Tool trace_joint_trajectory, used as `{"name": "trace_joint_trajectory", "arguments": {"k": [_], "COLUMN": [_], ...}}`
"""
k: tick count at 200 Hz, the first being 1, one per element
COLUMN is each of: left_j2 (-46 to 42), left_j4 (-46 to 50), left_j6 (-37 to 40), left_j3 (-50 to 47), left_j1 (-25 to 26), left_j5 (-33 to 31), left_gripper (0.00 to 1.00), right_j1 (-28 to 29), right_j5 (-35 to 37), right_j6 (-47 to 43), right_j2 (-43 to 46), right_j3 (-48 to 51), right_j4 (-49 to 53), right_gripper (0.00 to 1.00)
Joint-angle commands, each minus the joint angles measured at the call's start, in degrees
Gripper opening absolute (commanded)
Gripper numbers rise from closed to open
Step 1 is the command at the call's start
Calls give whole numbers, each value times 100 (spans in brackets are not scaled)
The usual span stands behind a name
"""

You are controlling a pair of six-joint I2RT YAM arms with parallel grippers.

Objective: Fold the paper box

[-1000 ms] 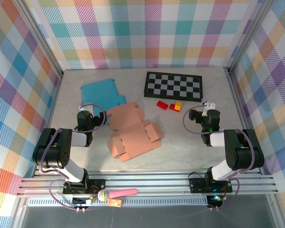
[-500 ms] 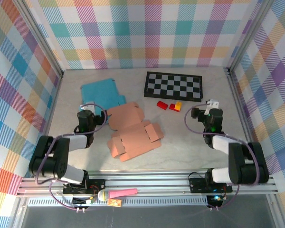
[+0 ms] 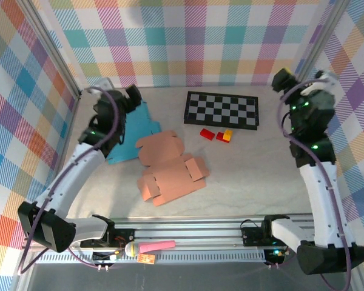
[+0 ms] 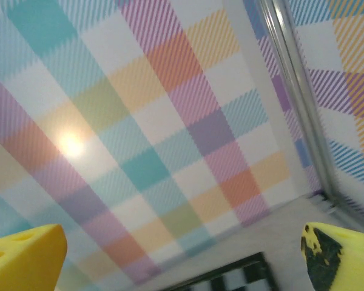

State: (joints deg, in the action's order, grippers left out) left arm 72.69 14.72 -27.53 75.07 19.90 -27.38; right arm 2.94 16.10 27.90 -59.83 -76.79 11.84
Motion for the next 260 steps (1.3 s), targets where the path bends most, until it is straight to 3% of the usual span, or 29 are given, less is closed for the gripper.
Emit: {"name": "trace_joint_trajectory", "arguments": {"k": [1,18,32,46,74,93,113,125,142,162,185,215,240,260], "left_j2": [287,272,58,-321,-843,-870,-886,-875,-602,-50,262,38,-170,-26], "left_j4": [3015,3621,4019,4009,3637,3501,2863,2848,3280,3550,3963,3502,2995,2946], "left_j6": [-2216,-2956,-3432,-3907,-4898,-5550,-6122,-5919,-5062,-4161,-3527,-3767,-4362,-4396], "left_j3": [65,-201,-639,-1278,-2382,-2741,-3199,-3054,-2457,-2121,-1902,-2311,-2635,-2596], "left_j1": [-256,-91,226,623,1600,2127,2222,2054,1605,997,764,808,1235,1402], "left_j5": [1510,2174,2351,2568,2755,2692,2829,2616,2327,2768,2742,3163,3309,3249], "left_gripper": [92,79,75,73,68,69,69,69,69,68,66,59,57,55], "right_j1": [-173,182,549,1068,1758,2025,2194,2300,2450,2560,2783,2973,2976,2971], "right_j5": [-2192,-2522,-2745,-2739,-3314,-3815,-4153,-4194,-4256,-4532,-4596,-4681,-4572,-4514], "right_j6": [1498,1815,1810,1754,1991,2443,2900,2949,2985,3326,3549,3620,3803,4139], "right_j2": [-385,-644,-706,-627,-666,-697,-716,-819,-1003,-1174,-1375,-1697,-1810,-1940], "right_j3": [-115,-250,-96,229,1193,1946,2592,2692,2772,3071,3191,3160,3424,3700], "right_j4": [2370,3325,3790,3908,3513,2703,1750,1645,1607,1099,697,412,9,-554], "right_gripper": [99,100,88,84,68,68,66,63,62,60,58,58,58,58]}}
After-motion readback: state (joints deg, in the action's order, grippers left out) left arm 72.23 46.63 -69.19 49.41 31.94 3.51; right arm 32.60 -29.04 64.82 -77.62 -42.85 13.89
